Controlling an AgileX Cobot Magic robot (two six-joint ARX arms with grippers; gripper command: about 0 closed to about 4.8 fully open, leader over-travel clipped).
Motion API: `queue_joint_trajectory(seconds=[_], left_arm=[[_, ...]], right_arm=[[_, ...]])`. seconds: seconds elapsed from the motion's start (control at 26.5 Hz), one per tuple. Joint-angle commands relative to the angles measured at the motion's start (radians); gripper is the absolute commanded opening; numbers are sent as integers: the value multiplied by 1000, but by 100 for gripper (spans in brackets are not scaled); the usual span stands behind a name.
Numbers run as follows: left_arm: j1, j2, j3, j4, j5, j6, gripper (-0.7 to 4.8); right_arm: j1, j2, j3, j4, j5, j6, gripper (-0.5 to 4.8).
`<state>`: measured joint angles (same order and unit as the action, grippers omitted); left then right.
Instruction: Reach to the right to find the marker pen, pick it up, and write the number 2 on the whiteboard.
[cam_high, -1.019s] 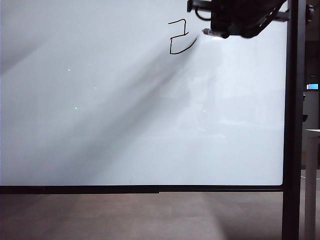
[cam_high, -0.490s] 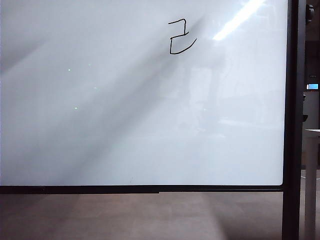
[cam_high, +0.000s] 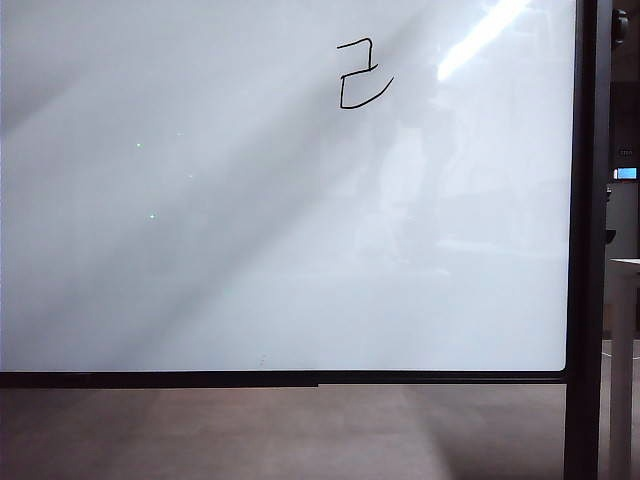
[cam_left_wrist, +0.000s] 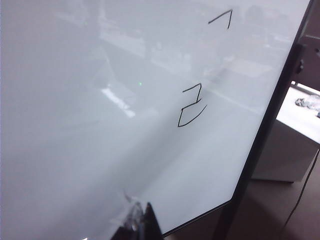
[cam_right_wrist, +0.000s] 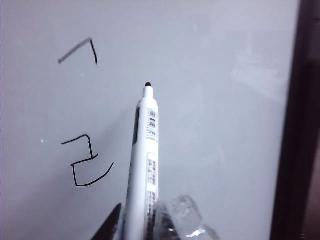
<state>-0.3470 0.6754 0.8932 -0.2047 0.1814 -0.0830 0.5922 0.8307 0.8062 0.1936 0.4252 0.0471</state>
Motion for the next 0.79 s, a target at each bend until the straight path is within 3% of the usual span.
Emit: queue_joint_trajectory(seconds=[0.04,0.19,0.34,0.64,0.79], left_arm=[[-1,-49,2,-55,-5,5,-5],[-1,-126,-5,-153,-5,5,-5],[-1,-251,-91,-160,-13,4,-5],[0,-592,-310,-167,-50,4,-5],[3,-670,-356,-256,-71,-4,-5]], right_arm=[[2,-86,6,-103,3,-15,41],[2,-195,4,-228,-1,-62,41],[2,-296,-24,-310,-1,-87,40],[2,-524,-198,-320,0,-87,44],[2,-617,-295,-322,0,-90,44]])
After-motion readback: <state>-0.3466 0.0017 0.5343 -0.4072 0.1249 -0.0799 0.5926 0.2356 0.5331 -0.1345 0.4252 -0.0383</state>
